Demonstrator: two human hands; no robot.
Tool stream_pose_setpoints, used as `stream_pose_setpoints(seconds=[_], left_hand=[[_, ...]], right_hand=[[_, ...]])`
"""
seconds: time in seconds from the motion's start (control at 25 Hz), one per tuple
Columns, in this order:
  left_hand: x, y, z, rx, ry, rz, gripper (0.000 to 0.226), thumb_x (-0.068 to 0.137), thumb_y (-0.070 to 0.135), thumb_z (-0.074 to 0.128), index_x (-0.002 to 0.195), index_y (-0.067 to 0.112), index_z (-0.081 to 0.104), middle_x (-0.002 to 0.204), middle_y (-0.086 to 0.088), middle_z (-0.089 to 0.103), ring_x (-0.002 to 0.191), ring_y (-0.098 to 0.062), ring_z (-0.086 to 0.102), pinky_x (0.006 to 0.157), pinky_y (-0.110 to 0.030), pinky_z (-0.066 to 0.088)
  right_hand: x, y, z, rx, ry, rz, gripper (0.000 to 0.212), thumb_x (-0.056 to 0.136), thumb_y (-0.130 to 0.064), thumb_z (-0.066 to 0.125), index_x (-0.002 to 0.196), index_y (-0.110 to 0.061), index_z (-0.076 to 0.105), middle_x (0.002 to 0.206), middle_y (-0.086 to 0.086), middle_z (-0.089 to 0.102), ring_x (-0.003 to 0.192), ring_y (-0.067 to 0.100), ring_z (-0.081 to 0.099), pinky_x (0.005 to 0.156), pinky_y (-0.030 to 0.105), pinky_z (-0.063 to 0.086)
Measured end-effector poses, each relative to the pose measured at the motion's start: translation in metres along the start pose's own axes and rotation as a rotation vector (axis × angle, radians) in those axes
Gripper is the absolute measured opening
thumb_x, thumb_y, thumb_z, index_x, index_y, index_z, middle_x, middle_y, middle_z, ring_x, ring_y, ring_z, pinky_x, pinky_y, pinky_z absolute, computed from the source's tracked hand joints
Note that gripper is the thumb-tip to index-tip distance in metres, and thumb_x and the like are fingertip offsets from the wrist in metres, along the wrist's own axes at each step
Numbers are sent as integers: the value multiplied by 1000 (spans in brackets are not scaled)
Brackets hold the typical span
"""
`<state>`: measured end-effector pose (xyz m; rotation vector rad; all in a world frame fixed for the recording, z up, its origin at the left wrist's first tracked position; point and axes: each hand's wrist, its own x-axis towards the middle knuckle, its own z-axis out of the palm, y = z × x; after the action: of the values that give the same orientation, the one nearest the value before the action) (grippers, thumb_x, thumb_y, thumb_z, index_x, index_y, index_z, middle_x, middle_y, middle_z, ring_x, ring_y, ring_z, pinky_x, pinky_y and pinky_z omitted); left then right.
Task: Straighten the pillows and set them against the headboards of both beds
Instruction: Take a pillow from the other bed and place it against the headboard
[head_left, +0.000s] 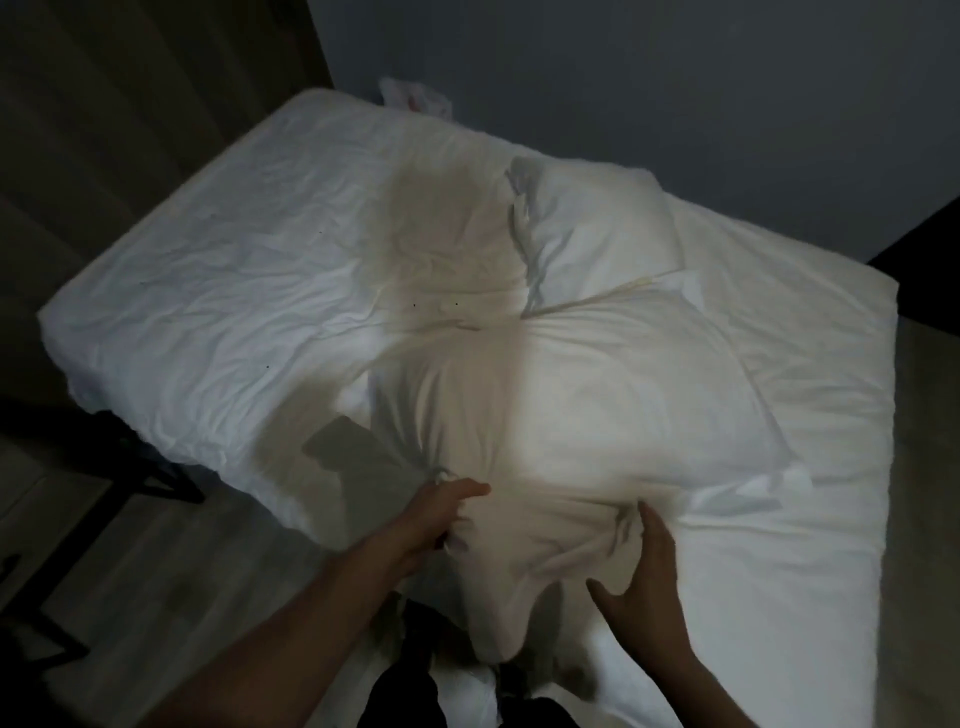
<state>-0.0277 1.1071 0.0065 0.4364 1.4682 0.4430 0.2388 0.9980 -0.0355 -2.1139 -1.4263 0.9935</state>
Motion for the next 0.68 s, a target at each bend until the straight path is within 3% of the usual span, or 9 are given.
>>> stream_pose_setpoints(seconds=[0.08, 0.16, 0.24, 0.36, 0.48, 0.56, 0.68], left_hand=[[-31, 0, 14, -85, -50, 24, 22, 72, 28, 81, 86, 12, 78, 85, -9, 72, 71, -23, 66, 63, -26, 51], [-59, -2, 15, -103, -55, 24, 4, 84, 17, 75, 83, 14, 77, 84, -10, 72, 75, -25, 66, 72, -31, 52], [-76, -8, 9, -114, -41, 46, 19, 85, 14, 73, 68, 18, 79, 78, -11, 71, 75, -28, 66, 78, -36, 50], [-95, -14, -11, -123, 9, 84, 37, 89, 12, 67, 55, 18, 79, 68, -12, 70, 64, -26, 67, 71, -34, 48], [-111, -19, -40, -141, 64, 58, 16, 81, 28, 79, 84, 14, 85, 91, -18, 77, 84, -33, 72, 86, -40, 55], [-119, -26, -64, -171, 119, 90, 50, 74, 45, 86, 111, 11, 80, 115, -17, 77, 109, -33, 72, 107, -44, 51], [-133, -32, -95, -131, 234, 188, 83, 64, 74, 81, 124, 17, 72, 125, -7, 75, 116, -25, 71, 112, -43, 47]], right_hand=[[12, 6, -27, -166, 81, -233, 115, 64, -21, 92, 159, -6, 29, 164, 19, 31, 152, 35, 30, 122, 47, 30], [28, 9, -51, -292, 109, -359, 101, 64, -18, 85, 155, -13, 43, 161, 17, 39, 149, 39, 35, 120, 52, 33], [40, 7, -70, -376, 62, -478, 77, 65, -14, 70, 140, -24, 62, 148, 4, 59, 143, 34, 45, 119, 52, 33], [46, -12, -80, -356, -45, -590, 54, 67, -4, 54, 111, -24, 78, 111, -5, 78, 115, 25, 68, 108, 28, 38], [45, -41, -85, -331, -152, -584, 42, 73, -5, 57, 106, -25, 75, 102, -8, 75, 98, 21, 69, 81, 30, 52], [45, -64, -89, -291, -155, -660, 38, 75, -12, 59, 109, -22, 73, 102, -6, 75, 94, 21, 70, 76, 33, 52], [51, -108, -94, -286, -220, -740, 36, 74, -19, 55, 103, -20, 76, 94, -2, 79, 89, 21, 71, 74, 35, 52]])
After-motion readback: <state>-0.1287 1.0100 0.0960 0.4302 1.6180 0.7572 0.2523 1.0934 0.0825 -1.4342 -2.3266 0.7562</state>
